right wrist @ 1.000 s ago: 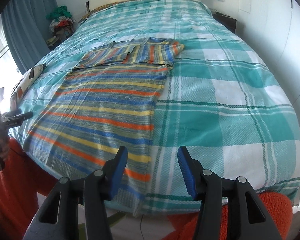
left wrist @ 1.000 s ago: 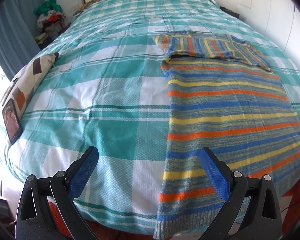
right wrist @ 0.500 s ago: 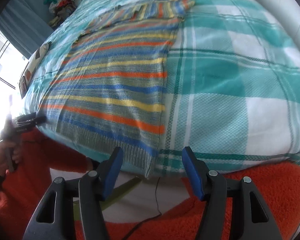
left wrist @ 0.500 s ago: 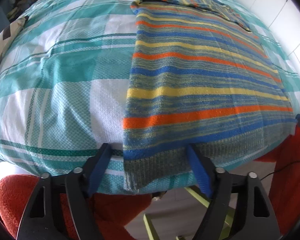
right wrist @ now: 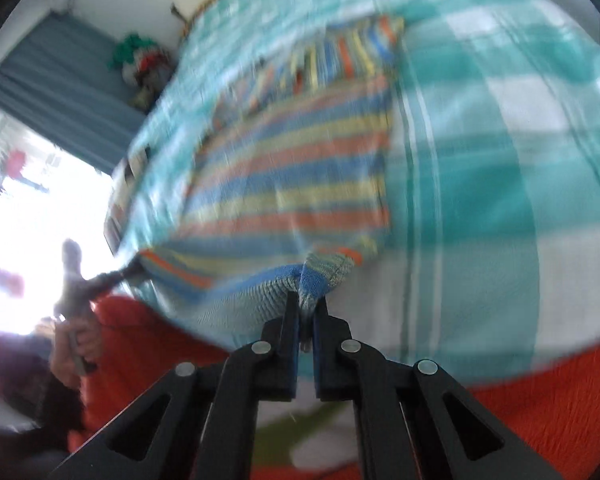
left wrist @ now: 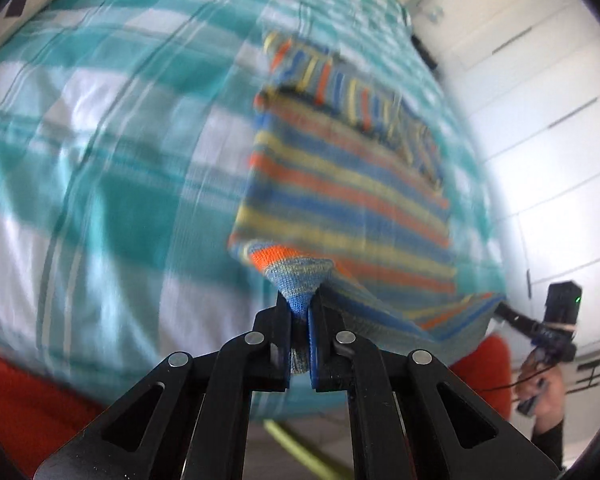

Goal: Fold small clothes
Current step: 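Lift the hem with both grippers and fold it up toward the collar, then release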

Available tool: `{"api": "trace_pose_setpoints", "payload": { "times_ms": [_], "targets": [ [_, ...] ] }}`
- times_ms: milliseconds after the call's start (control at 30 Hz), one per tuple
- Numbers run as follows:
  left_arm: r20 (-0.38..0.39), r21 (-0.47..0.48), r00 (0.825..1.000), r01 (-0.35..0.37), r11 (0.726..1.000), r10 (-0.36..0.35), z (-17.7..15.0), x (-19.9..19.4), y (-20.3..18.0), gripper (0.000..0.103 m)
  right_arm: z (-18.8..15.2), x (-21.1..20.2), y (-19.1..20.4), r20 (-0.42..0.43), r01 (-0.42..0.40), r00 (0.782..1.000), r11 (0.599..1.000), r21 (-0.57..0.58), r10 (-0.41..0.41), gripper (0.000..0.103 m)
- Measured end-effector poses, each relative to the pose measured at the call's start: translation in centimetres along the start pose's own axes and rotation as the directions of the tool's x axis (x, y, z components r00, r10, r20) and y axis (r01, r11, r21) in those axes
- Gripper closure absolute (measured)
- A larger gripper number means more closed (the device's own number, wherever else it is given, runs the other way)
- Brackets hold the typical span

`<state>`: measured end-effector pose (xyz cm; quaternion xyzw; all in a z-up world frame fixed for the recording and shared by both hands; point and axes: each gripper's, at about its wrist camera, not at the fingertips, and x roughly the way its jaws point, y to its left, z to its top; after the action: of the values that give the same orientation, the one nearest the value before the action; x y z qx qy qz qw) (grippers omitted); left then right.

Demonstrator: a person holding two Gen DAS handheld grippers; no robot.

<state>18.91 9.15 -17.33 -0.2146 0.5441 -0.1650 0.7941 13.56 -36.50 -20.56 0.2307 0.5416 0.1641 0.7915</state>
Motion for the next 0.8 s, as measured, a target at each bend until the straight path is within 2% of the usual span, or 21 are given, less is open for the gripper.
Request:
{"api": "trace_pose_setpoints", "payload": {
  "times_ms": [167, 300, 500, 633, 700, 733, 767, 800],
  "targets": [
    [0.08, -0.06, 0.996, 0.055, 0.997, -0.05, 9.3, 2.7, -0.2, 0.099, 8.9, 0.8, -0.7, 0.155, -0.02, 0.988, 0.998, 0.062, 0.01, 0.098],
    [0.087, -0.078, 0.995, 0.046, 0.996, -0.039, 16.4, 5.9, -0.6, 0.099, 17.2, 3.1, -1.3, 0.203, -0.05, 0.979, 0.994, 0.092, 0.03, 0.098],
    [0.006, -0.091, 1.0, 0.005, 0.996, -0.005, 24.2, 11.7, -0.7, 0.099, 26.0, 8.9, -4.5, 0.129, -0.026, 0.992, 0.985, 0.171, 0.004, 0.098],
    [-0.088, -0.082, 0.995, -0.051, 0.995, 0.044, 27.7, 15.5, -0.1, 0.098, 29.4, 12.3, -7.5, 0.05, -0.025, 0.999, 0.974, 0.227, 0.014, 0.098],
    [-0.093, -0.118, 0.995, -0.057, 0.991, 0.046, 29.9, 16.9, 0.8, 0.094, 30.8, 14.2, -8.7, 0.009, -0.054, 0.999, 0.964, 0.26, 0.054, 0.097],
    [-0.068, -0.156, 0.997, -0.054, 0.986, 0.044, 30.8, 17.2, 1.3, 0.087, 31.8, 15.0, -9.8, 0.027, -0.09, 0.996, 0.952, 0.292, 0.086, 0.096],
    [0.003, -0.228, 1.0, -0.028, 0.973, 0.03, 32.1, 17.0, 2.4, 0.063, 32.7, 14.7, -11.2, 0.12, -0.138, 0.987, 0.935, 0.327, 0.104, 0.096],
    [0.052, -0.269, 0.999, -0.001, 0.963, 0.016, 32.8, 16.8, 3.1, 0.045, 33.1, 14.2, -12.2, 0.195, -0.162, 0.976, 0.92, 0.357, 0.096, 0.092]
  ]
}}
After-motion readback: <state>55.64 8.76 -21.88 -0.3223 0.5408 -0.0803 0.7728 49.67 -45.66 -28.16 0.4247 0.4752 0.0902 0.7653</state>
